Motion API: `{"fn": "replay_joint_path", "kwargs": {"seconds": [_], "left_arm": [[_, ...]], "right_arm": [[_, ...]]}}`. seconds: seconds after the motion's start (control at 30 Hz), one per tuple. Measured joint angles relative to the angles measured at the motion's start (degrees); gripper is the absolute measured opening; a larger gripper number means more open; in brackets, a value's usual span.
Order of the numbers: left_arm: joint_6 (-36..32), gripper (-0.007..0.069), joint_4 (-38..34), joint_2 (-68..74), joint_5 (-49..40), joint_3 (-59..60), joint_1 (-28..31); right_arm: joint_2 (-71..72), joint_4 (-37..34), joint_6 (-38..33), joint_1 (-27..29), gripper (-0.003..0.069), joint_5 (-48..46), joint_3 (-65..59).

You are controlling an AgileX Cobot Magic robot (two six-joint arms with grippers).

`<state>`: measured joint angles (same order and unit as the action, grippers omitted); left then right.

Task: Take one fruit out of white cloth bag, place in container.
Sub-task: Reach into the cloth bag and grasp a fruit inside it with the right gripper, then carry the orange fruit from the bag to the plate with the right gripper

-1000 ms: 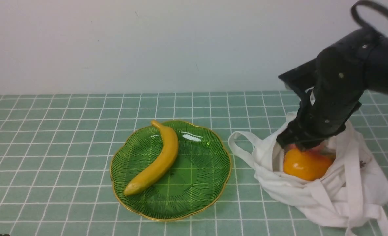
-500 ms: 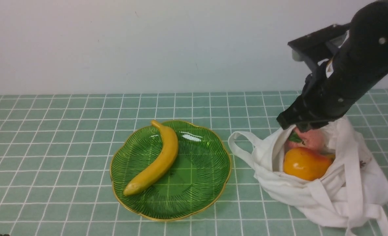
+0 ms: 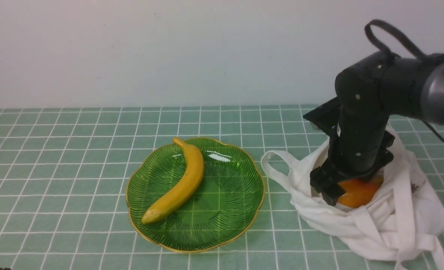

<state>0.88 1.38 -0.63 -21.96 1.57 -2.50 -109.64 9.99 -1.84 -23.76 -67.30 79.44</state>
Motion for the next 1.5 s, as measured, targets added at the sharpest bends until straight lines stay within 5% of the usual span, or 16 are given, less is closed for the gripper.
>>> {"fn": "replay_joint_path", "kwargs": {"seconds": [0.63,1.13,1.5], "left_arm": [[0.00,-0.0008,0.00,0.00,0.00,0.00,0.00],[0.00,-0.0008,0.00,0.00,0.00,0.00,0.00],[0.00,-0.0008,0.00,0.00,0.00,0.00,0.00]], "right_arm": [[-1.22,1.70,4.05,-0.06,0.0624,-1.56,0.76],[18.51,2.21,7.10,-0.06,0.0609,0.42,0.17],[19.33,5.52,7.22,-0.06,0.0606,0.89,0.11]]}}
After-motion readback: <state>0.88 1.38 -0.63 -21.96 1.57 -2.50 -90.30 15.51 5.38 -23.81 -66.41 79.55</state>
